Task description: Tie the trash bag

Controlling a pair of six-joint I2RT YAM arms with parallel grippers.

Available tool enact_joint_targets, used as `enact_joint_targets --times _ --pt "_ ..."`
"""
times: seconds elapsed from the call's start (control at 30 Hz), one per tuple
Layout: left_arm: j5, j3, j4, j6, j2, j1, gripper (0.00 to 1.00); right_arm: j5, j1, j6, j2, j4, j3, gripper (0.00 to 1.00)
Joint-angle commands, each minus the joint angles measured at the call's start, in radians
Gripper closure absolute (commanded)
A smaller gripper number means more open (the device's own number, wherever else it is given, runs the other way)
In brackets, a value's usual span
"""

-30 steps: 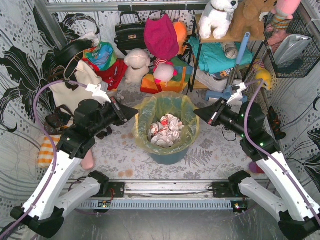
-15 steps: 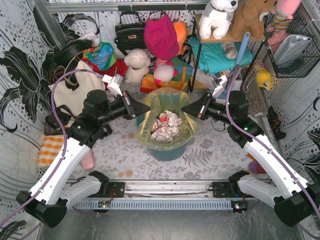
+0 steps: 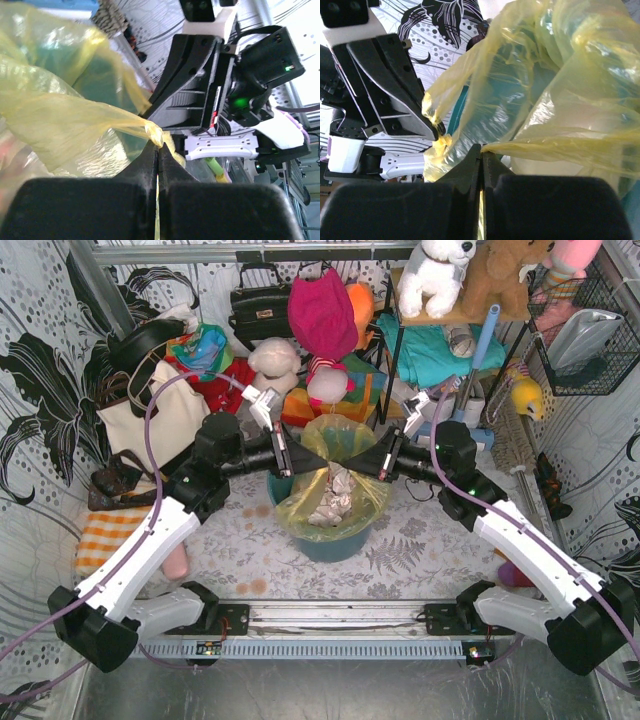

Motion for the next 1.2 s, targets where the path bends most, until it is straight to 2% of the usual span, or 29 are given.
enact_joint_targets --times 0.0,0.23,0.4,0.5,0.63,0.83,1.0,1.17 --pt "0.045 0.076 0.185 -0.030 0.005 -0.001 1.00 0.027 0.007 -0.001 -0.017 0.081 0.086 1.00" --pt "-0.037 0.113 0.128 -0.004 -0.030 0.000 1.00 0.124 0.008 -0.056 -0.078 0.035 0.153 1.00" --pt "-0.158 0.097 0.076 0.037 -0.078 0.001 1.00 0.199 0.008 -0.073 -0.115 -0.042 0.141 1.00" --pt "-0.165 0.074 0.036 0.054 -0.083 0.001 1.00 0.219 0.008 -0.077 -0.125 -0.088 0.123 1.00" --pt "-0.069 -0.006 0.017 0.057 -0.096 0.001 1.00 0.160 0.007 -0.072 -0.142 -0.094 0.065 1.00" --pt "0.096 -0.118 -0.065 0.129 -0.156 0.001 1.00 -0.088 0.007 -0.038 -0.130 -0.039 -0.030 1.00" --pt "0.175 -0.112 -0.104 0.188 -0.190 0.001 1.00 -0.111 0.008 -0.042 -0.155 -0.041 -0.046 1.00" --pt "0.223 -0.060 -0.006 0.160 -0.176 0.009 1.00 -0.069 0.007 -0.057 -0.145 -0.060 0.027 1.00"
